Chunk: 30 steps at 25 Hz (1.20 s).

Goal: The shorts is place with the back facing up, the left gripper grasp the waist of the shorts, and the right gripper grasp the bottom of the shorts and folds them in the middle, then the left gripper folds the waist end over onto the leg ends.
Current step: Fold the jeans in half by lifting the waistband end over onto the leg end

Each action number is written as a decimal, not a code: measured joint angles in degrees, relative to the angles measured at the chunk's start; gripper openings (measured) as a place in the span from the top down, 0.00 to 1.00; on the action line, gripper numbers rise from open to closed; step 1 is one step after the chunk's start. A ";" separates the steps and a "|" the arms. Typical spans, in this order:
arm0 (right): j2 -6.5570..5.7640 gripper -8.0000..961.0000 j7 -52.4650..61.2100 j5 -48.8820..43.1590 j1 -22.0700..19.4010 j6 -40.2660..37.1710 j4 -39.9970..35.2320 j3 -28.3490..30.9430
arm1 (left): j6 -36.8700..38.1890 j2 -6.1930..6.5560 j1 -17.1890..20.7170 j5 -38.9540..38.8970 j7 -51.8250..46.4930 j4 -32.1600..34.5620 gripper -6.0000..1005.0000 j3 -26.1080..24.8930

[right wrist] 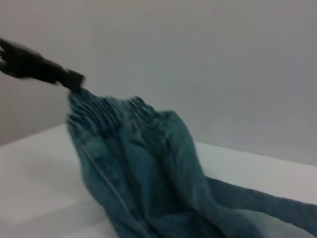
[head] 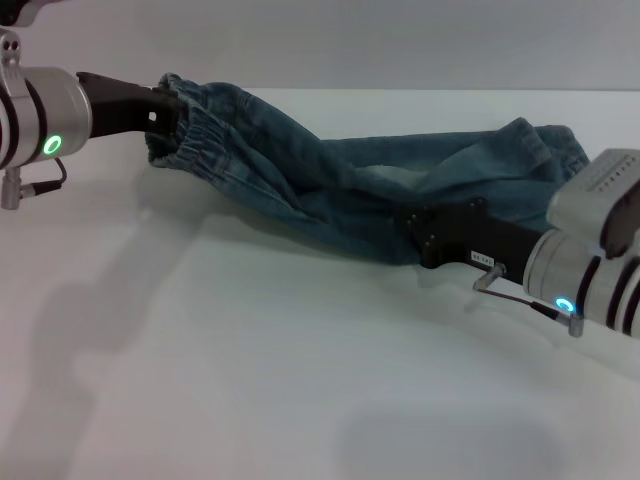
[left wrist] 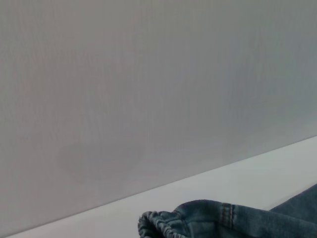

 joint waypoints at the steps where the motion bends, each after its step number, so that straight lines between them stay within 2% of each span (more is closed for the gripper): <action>1: 0.00 0.99 0.27 0.04 0.68 -0.72 -0.62 0.00 | -0.11 -0.03 0.11 -0.02 0.00 -0.33 0.99 0.21; 10: -0.15 0.99 1.11 -0.08 3.38 -6.14 -2.24 1.46 | -0.66 -0.04 1.18 -0.09 -0.37 -2.59 0.99 1.60; 14: -0.34 0.99 -0.67 -0.23 3.02 -8.52 -0.82 5.97 | -0.74 0.02 2.62 -0.07 -0.61 -4.92 0.99 2.24; 17: -0.82 0.99 -2.62 -0.37 3.48 -9.54 -0.77 10.83 | -0.80 0.08 3.79 -0.08 -0.62 -7.12 0.99 2.77; 21: -1.36 0.99 -4.81 -0.39 4.10 -9.89 -0.72 14.31 | -1.08 0.12 4.84 -0.13 -0.59 -9.19 0.99 3.61; 26: -1.73 0.99 -6.68 -0.39 4.82 -10.71 -0.60 16.14 | -1.42 0.12 5.72 -0.13 -0.45 -10.80 0.99 4.44; 30: -2.59 0.99 -6.96 -0.51 6.45 -11.98 -0.48 16.65 | -1.44 0.12 5.87 -0.12 -0.25 -11.04 0.99 5.05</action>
